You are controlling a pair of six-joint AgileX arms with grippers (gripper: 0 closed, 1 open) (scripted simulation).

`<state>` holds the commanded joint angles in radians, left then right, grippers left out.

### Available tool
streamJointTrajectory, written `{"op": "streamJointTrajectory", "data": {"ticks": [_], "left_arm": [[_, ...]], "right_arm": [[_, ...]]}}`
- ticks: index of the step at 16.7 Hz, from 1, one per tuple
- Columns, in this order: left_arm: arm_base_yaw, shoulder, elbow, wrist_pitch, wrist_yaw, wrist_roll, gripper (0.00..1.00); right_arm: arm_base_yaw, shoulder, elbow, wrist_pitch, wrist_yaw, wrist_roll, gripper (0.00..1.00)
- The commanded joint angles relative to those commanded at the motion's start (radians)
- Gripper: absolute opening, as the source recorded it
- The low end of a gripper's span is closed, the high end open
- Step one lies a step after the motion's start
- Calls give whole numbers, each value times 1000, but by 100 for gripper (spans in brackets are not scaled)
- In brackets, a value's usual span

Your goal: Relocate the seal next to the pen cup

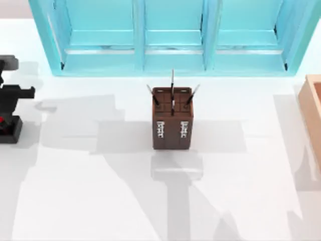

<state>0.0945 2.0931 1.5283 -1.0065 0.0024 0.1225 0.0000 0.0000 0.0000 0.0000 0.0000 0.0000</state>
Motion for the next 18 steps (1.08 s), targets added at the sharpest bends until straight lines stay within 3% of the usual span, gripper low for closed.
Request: {"op": "streamJointTrajectory", "data": {"ticks": [7,15,18], "left_arm": [[-28,6,39,-38,0,-29,0],[-288,18,483,-476,0,-284,0],[-352,9,566,-558,0,-349,0]], "right_arm": [[0,0,0,0,0,0,100],[0,0,0,0,0,0,100],[0,0,0,0,0,0,100]]}}
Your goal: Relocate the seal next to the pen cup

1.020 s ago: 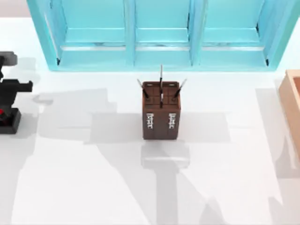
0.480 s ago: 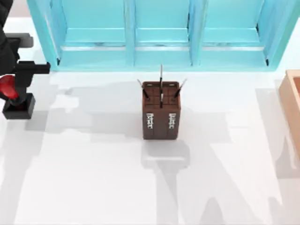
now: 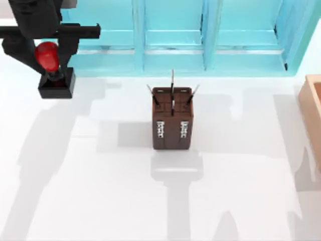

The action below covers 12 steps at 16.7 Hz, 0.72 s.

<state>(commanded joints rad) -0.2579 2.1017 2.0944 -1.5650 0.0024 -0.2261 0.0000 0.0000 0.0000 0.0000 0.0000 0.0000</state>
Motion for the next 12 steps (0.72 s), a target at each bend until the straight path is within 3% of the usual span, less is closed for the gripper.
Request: {"op": "streamJointTrajectory", "data": {"ticks": [6,12], "left_arm": [[-11,12,21,-12,1,-18,0],[-160,135,236,-103,5,-162,0]], "right_arm": [[0,0,0,0,0,0,100],[0,0,0,0,0,0,100]]}}
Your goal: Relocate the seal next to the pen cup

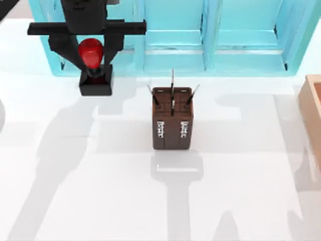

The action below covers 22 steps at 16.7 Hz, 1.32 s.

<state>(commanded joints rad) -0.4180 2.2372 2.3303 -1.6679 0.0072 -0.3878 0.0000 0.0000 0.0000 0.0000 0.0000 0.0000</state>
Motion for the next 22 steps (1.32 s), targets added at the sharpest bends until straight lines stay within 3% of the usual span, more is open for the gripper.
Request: {"op": "streamJointTrajectory", "data": {"ticks": [6,19,22], "left_arm": [[-70,52,96,-38,1,-70,0],[-69,16,-29,51,1,-69,0],[-69,16,-29,51,1,-69,23]], "right_arm": [[0,0,0,0,0,0,100],[0,0,0,0,0,0,100],[0,0,0,0,0,0,100]]}}
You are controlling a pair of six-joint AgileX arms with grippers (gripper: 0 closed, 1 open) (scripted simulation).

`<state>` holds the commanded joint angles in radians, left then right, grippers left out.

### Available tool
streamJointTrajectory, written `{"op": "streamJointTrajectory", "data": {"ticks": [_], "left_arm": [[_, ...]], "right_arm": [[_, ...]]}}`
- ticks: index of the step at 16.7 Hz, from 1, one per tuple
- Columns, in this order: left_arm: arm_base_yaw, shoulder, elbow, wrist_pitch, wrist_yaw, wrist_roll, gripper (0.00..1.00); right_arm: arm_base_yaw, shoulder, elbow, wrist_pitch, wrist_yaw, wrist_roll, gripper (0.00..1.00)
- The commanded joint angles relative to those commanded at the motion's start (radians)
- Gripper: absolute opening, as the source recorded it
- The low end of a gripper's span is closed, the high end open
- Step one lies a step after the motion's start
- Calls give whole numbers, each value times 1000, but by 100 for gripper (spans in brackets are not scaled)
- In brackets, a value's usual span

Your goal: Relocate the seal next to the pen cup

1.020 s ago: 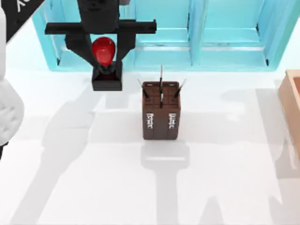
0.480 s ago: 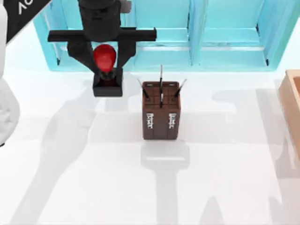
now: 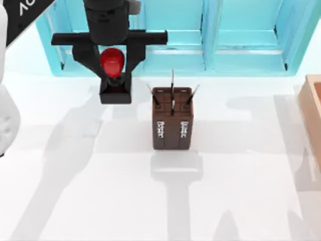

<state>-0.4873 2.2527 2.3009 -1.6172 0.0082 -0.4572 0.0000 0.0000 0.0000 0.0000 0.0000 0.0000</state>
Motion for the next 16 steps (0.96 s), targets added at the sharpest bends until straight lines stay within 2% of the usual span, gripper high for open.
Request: {"op": "streamJointTrajectory", "data": {"ticks": [10,16], "left_arm": [[0,0,0,0,0,0,98],[0,0,0,0,0,0,100]], "right_arm": [[0,0,0,0,0,0,100],[0,0,0,0,0,0,100]]}}
